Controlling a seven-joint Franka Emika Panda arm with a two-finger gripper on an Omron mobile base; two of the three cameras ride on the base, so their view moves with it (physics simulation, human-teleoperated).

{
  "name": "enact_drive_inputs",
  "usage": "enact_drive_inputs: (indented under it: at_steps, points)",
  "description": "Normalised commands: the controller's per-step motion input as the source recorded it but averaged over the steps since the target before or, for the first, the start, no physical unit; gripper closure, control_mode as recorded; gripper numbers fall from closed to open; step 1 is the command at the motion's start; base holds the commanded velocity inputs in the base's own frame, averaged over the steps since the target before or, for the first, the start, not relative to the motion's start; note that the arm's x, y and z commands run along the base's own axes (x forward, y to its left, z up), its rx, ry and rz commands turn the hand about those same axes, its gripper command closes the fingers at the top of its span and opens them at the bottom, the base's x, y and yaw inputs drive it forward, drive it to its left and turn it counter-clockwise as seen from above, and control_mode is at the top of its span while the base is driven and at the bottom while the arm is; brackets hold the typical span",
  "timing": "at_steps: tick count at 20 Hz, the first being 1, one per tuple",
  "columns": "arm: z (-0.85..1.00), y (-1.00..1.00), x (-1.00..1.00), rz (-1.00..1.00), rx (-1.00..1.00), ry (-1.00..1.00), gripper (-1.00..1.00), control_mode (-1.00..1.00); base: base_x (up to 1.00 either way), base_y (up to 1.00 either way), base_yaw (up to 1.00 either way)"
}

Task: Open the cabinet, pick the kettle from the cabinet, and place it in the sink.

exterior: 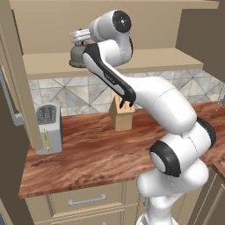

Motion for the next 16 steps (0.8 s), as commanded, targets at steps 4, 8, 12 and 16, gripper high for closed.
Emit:
enact_drive_inputs:
  at_steps: [4, 8, 12, 16]
  points:
    - [-0.02, 0.12, 0.17, 0.00, 0.00, 0.00, -1.00, -1.00, 0.00, 0.00, 0.00]
    - [-0.06, 0.08, 0.15, 0.00, 0.00, 0.00, -1.00, -1.00, 0.00, 0.00, 0.00]
    - [-0.10, 0.05, 0.15, 0.00, 0.00, 0.01, -1.00, -1.00, 0.00, 0.00, 0.00]
    - [-0.09, 0.09, 0.23, 0.00, 0.00, 0.02, -1.00, -1.00, 0.00, 0.00, 0.00]
